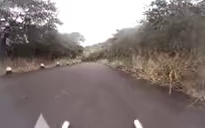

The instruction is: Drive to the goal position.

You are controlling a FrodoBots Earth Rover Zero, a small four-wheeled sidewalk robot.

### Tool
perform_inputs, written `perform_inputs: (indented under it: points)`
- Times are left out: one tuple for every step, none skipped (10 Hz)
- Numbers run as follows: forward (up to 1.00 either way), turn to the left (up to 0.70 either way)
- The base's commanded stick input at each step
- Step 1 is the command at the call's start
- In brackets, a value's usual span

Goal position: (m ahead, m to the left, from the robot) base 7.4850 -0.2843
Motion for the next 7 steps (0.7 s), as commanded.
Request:
perform_inputs:
  points:
    - [0.50, 0.00]
    - [0.50, 0.00]
    - [0.50, 0.00]
    - [0.50, 0.00]
    - [0.50, 0.00]
    - [0.50, 0.00]
    - [0.50, 0.00]
